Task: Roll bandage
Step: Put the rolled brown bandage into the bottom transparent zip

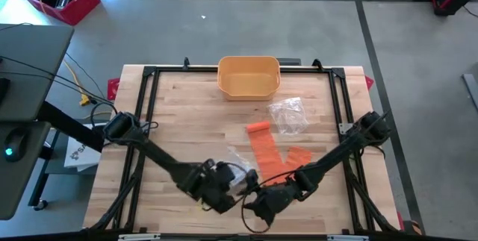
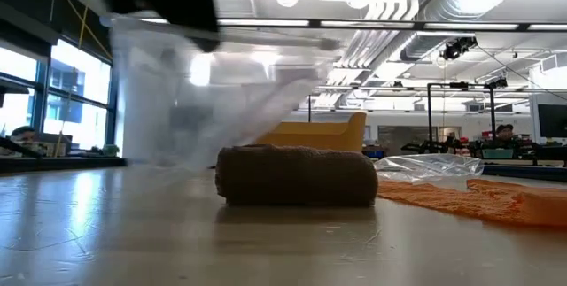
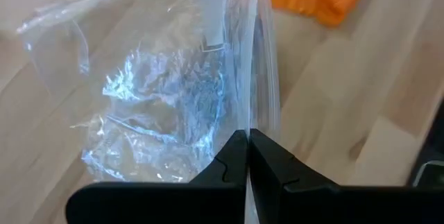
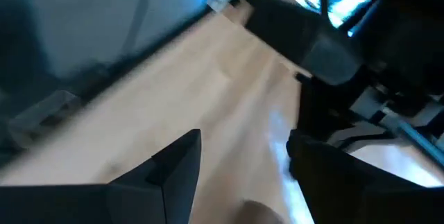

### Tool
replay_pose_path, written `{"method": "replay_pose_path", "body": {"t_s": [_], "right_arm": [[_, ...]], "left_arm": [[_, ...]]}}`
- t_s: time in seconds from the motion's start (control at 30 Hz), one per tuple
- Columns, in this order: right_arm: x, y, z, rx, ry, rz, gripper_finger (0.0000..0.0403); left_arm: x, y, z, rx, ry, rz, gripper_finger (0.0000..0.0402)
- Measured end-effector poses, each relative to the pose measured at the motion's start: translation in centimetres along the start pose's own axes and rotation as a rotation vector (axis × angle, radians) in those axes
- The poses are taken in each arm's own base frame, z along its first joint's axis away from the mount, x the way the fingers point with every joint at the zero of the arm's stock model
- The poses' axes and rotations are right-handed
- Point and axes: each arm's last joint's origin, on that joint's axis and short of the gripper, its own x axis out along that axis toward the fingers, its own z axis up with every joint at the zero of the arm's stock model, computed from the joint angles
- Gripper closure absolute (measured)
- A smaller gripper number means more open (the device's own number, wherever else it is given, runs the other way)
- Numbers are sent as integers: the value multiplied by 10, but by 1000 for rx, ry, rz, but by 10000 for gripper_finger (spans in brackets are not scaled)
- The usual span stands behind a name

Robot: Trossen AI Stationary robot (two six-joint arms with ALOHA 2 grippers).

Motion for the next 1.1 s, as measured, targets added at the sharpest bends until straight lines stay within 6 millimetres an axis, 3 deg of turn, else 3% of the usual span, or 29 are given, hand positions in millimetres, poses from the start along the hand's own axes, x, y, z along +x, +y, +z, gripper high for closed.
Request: {"method": "replay_pose_path", "body": {"t_s": [0.23, 0.5, 0.73, 1.1], "right_arm": [[11, -13, -18, -9, 112, -37, 192], [9, -10, -24, -31, 187, -54, 192], [13, -21, -41, -3, 313, -64, 192], [29, -20, -57, 95, 316, 124, 192]], "left_arm": [[6, 3, 20, 23, -25, -55, 401], [0, 4, 23, 15, -73, -43, 401], [-4, 1, 22, 19, -100, -40, 401], [-22, 6, 20, 129, -333, 220, 401]]}}
